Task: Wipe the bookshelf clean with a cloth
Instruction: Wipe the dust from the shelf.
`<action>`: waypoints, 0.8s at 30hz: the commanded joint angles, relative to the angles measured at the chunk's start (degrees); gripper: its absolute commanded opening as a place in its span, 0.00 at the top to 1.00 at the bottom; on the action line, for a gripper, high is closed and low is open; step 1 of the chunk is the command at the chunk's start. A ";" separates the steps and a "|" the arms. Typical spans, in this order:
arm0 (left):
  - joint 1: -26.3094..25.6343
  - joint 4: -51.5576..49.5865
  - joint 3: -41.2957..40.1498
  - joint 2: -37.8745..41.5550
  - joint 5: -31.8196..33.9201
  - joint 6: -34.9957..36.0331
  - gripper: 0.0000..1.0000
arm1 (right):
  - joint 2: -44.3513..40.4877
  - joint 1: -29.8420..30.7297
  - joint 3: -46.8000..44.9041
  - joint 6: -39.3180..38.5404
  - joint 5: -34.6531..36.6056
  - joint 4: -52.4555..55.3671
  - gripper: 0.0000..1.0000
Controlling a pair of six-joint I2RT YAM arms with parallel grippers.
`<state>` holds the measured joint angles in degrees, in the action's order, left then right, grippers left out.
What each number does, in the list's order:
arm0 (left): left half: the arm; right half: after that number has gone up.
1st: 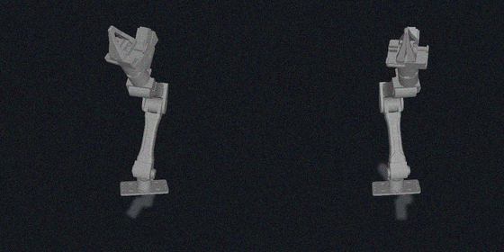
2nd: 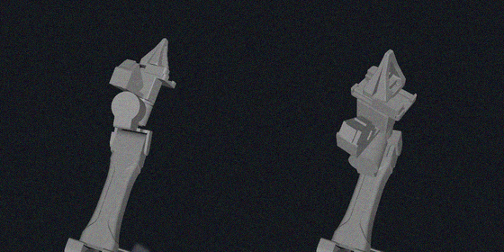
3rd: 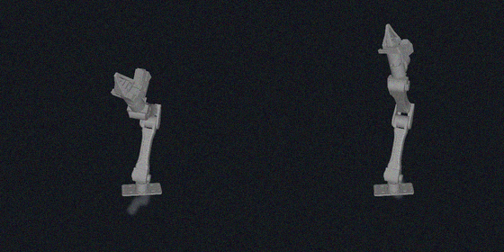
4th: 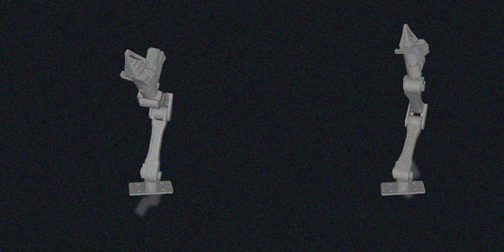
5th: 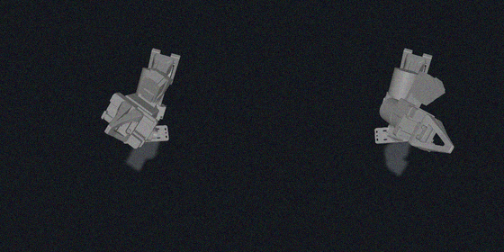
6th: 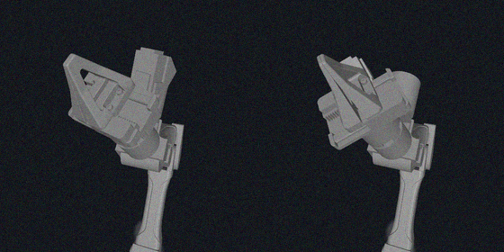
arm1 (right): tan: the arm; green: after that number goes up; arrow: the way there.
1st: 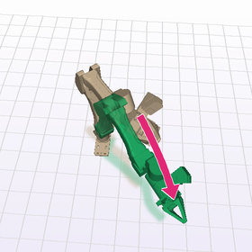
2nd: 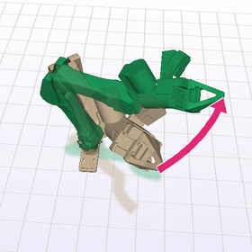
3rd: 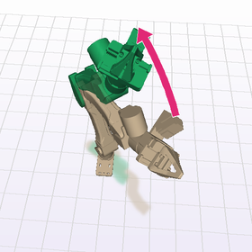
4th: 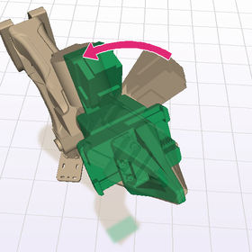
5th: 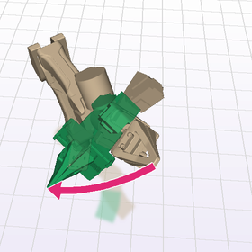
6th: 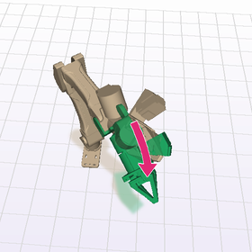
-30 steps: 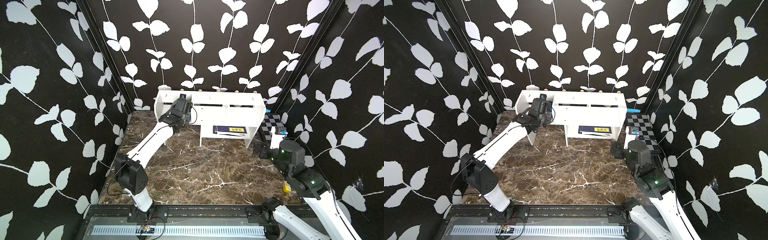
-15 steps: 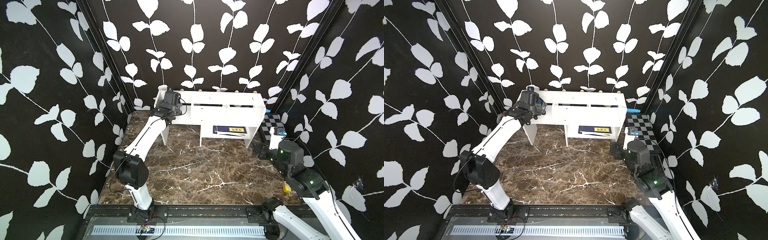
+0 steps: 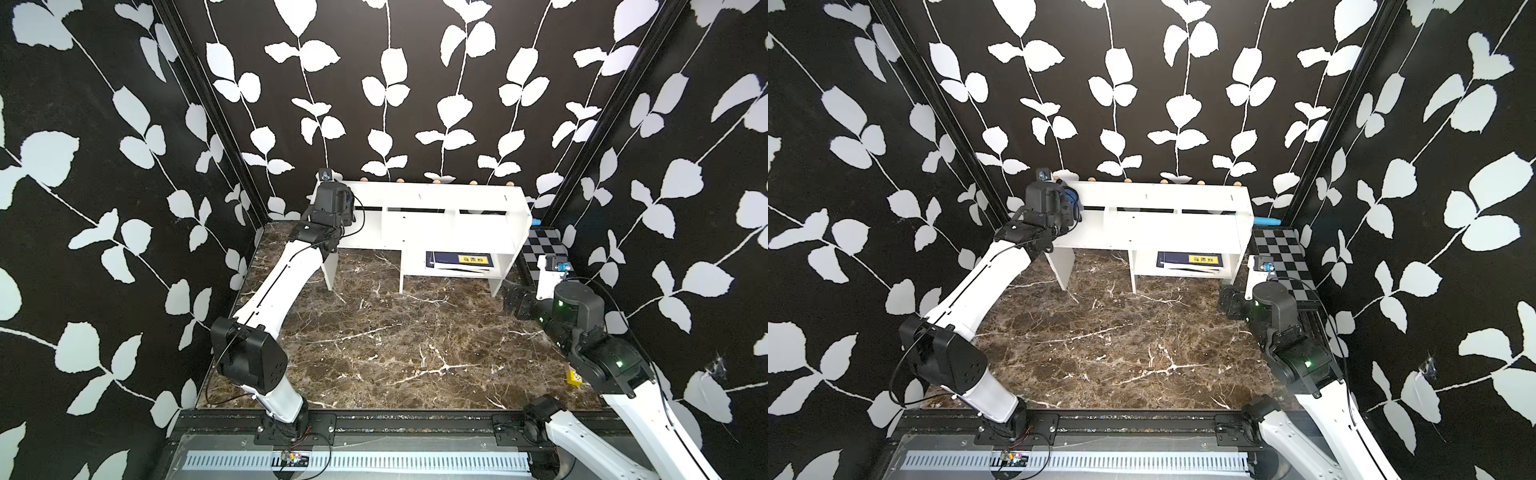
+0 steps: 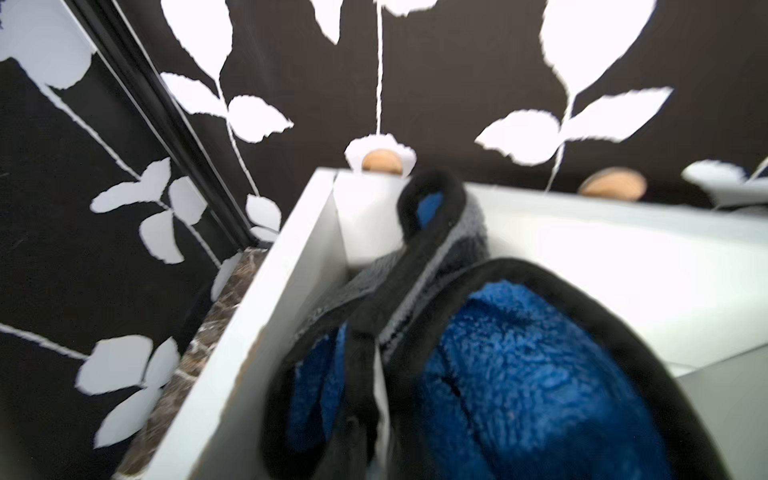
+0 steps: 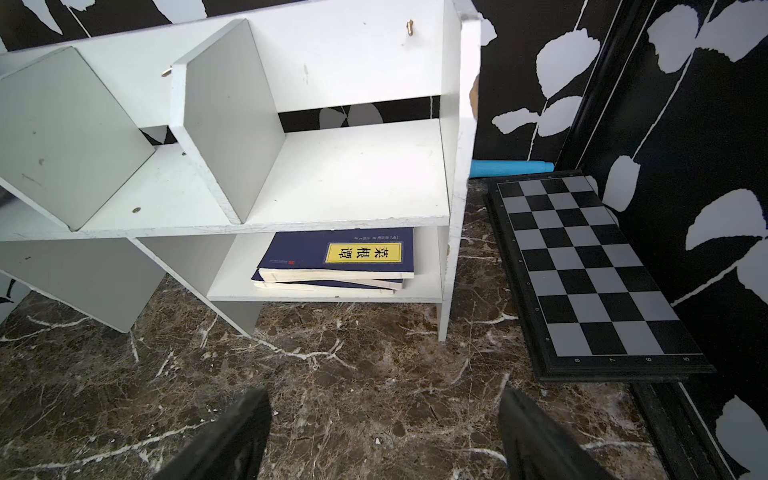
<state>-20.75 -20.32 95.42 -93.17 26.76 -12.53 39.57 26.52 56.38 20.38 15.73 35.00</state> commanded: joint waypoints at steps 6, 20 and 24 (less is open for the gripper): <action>0.27 10.94 -3.25 2.92 -11.72 -8.77 1.00 | -1.73 0.29 -0.12 0.32 0.97 -1.23 0.12; -6.60 16.20 -17.06 6.88 -26.20 -5.78 1.00 | -1.80 0.33 -0.35 0.67 0.33 -2.00 0.12; -6.63 14.04 -20.67 11.60 -19.21 -3.23 1.00 | -1.48 0.31 -0.48 0.96 -0.35 -2.45 0.12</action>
<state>-26.94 -4.93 76.36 -86.56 4.21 -18.90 38.11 26.52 56.29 20.67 15.70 34.94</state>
